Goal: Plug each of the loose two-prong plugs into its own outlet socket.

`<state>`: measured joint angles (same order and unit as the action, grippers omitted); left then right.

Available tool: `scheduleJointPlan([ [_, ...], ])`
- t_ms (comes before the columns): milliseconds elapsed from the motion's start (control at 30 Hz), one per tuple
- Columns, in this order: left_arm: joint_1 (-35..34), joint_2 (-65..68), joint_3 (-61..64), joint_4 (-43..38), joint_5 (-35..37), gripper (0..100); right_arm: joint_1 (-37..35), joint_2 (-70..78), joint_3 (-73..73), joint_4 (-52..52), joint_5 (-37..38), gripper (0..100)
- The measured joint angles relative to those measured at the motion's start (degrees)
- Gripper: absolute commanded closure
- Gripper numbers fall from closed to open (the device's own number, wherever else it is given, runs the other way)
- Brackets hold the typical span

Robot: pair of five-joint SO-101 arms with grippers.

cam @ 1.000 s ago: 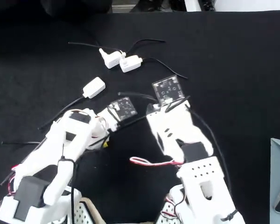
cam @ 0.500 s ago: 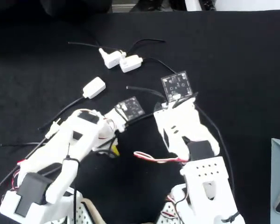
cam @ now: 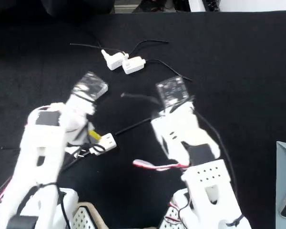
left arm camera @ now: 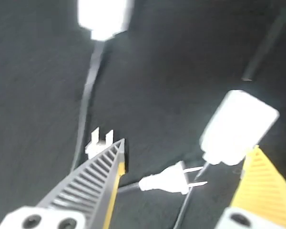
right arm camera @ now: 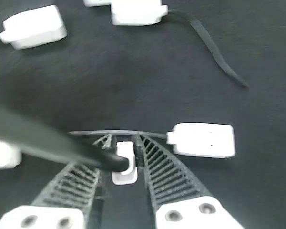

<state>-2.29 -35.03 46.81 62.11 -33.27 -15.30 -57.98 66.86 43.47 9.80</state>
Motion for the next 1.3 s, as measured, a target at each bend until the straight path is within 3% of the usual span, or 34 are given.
scheduleJointPlan([
  [200, -12.13, -7.47, 2.46, 1.93, 5.10, 62, -11.87, 0.00, 0.00, 0.97, -5.98, 98.6],
  [400, -14.77, -12.48, 12.04, 1.67, 8.53, 62, -20.92, 0.35, 0.00, -0.79, -9.85, 98.6],
  [700, -14.86, -22.86, 25.14, -6.15, 19.25, 62, -25.14, 16.35, -5.10, -8.09, -14.15, 98.6],
  [1300, -14.86, -40.62, 35.52, -6.51, 19.69, 62, -25.67, 35.08, -8.18, -18.29, -14.68, 98.7],
])
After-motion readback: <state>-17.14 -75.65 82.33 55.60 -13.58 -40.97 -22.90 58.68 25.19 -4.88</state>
